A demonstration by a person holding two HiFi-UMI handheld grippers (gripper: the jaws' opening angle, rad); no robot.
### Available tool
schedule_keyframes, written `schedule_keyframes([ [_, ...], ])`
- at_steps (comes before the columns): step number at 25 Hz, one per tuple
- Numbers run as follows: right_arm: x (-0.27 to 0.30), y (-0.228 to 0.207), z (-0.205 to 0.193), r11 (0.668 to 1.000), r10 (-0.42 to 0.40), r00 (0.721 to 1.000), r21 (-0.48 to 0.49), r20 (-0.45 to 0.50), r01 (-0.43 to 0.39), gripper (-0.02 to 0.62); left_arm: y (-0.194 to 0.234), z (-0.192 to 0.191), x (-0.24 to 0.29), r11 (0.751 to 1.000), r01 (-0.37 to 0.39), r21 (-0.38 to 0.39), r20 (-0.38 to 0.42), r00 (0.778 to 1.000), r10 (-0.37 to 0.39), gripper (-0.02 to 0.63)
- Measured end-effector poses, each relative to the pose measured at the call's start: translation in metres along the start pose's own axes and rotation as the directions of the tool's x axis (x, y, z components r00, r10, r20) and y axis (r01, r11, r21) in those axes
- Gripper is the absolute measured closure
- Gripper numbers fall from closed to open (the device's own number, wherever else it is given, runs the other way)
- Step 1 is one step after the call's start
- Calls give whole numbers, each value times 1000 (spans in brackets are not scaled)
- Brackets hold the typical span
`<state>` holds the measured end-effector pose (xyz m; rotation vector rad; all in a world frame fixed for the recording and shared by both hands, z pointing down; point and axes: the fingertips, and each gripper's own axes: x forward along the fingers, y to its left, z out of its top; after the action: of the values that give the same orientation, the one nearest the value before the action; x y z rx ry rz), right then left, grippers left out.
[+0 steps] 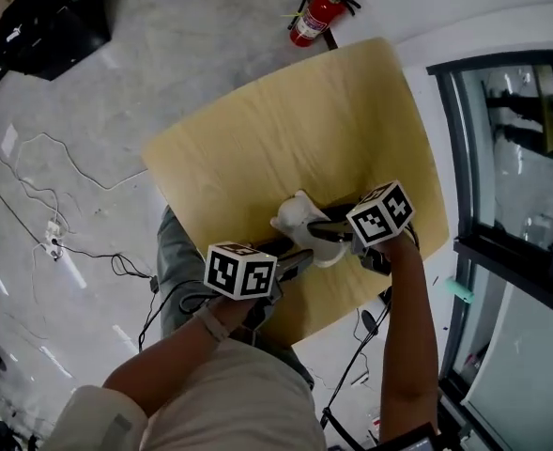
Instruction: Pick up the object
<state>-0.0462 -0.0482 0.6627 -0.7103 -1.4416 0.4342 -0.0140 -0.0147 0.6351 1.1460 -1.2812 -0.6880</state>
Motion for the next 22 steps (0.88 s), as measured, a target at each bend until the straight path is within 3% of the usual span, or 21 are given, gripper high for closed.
schedule_keyframes([
  [2, 0, 0, -1, 993, 6, 992, 118, 126, -21, 414, 6, 10, -5, 996, -39, 80, -36, 998, 42, 377],
  [4, -2, -1, 1, 967, -23, 952, 250, 304, -56, 414, 10, 22, -9, 986, -62, 154, -79, 994, 75, 377],
  [6, -1, 1, -1, 922, -75, 873, 367, 482, -123, 414, 14, 29, -11, 971, -67, 231, -152, 983, 104, 377],
  [8, 2, 7, -6, 864, -142, 774, 459, 617, -207, 414, 18, 32, -11, 941, -58, 332, -252, 956, 148, 377],
  [10, 5, 13, -15, 804, -225, 687, 530, 691, -270, 414, 21, 33, -7, 899, -41, 435, -338, 919, 205, 377],
  [13, 12, 21, -37, 717, -354, 592, 617, 724, -325, 414, 22, 26, 4, 836, 19, 548, -449, 850, 276, 370],
  [15, 19, 26, -50, 649, -419, 544, 659, 727, -381, 414, 21, 18, 10, 786, 77, 613, -508, 801, 318, 371],
  [18, 32, 39, -62, 571, -472, 498, 683, 727, -456, 414, 22, 9, 14, 689, 169, 704, -562, 727, 395, 365],
  [19, 34, 42, -65, 544, -493, 481, 688, 725, -480, 414, 22, 6, 13, 675, 200, 710, -589, 695, 413, 362],
  [20, 37, 45, -69, 516, -516, 463, 693, 721, -504, 414, 23, 4, 10, 680, 222, 699, -621, 660, 422, 364],
  [22, 41, 51, -76, 473, -552, 439, 700, 709, -536, 414, 23, 3, -1, 727, 232, 647, -682, 603, 414, 364],
])
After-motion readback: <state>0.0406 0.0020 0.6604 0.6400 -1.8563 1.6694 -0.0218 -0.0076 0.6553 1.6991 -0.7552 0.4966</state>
